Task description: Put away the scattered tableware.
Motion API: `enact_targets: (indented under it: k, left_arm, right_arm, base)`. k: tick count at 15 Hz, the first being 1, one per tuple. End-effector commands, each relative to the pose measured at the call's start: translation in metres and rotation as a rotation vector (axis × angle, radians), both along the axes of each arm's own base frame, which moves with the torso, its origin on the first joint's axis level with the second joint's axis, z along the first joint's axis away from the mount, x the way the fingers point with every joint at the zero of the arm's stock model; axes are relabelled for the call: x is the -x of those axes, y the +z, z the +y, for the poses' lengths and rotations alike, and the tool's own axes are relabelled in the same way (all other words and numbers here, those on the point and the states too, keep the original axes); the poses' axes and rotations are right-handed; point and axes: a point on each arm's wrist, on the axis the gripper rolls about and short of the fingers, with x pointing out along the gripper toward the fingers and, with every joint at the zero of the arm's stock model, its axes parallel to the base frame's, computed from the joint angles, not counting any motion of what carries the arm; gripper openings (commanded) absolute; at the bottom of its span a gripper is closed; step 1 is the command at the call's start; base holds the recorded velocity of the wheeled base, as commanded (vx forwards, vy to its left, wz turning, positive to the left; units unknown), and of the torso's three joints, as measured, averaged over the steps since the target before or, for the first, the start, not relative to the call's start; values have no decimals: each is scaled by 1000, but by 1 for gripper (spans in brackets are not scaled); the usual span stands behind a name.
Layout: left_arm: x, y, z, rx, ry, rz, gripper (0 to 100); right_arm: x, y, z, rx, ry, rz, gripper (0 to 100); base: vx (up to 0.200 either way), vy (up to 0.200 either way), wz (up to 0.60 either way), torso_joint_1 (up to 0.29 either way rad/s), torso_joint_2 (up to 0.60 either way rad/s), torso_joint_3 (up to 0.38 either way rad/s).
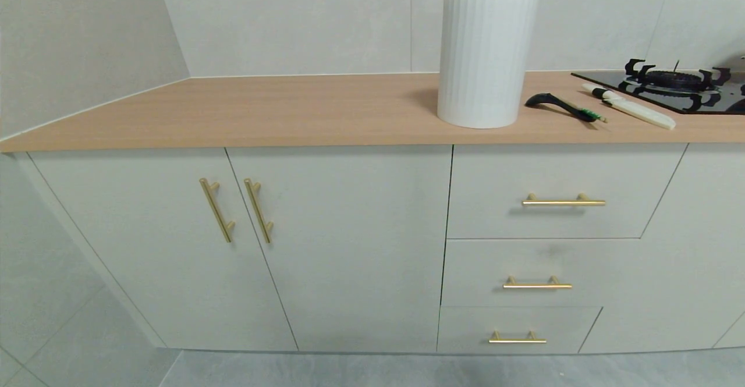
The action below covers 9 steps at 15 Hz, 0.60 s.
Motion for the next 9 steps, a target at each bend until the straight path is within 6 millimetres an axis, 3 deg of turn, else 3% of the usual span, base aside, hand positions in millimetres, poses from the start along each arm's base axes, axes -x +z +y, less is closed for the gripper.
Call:
enact_targets:
  k: [1, 2, 3, 4, 5, 9]
  left_arm:
    - [0, 0, 0, 0, 0, 1, 100]
    - [0, 0, 0, 0, 0, 1, 100]
    - [0, 0, 0, 0, 0, 1, 100]
    - [0, 0, 0, 0, 0, 1, 100]
    - [0, 0, 0, 0, 0, 1, 100]
    - [0, 0, 0, 0, 0, 1, 100]
  right_arm:
    - [-100, 4, 15, 88, 77, 379, 100]
    - [-113, 1, 17, 92, 81, 407, 100]
    - [-149, -7, 24, 102, 92, 458, 100]
    - [-159, -11, 25, 105, 92, 470, 100]
    - [-185, -26, 29, 110, 87, 487, 100]
    - [-235, -65, 33, 117, 62, 511, 100]
  base:
    - [0, 0, 0, 0, 0, 0]
    - [0, 0, 0, 0, 0, 0]
    - [0, 0, 0, 0, 0, 0]
    - [0, 0, 0, 0, 0, 0]
    - [0, 0, 0, 0, 0, 0]
    - [0, 0, 0, 0, 0, 0]
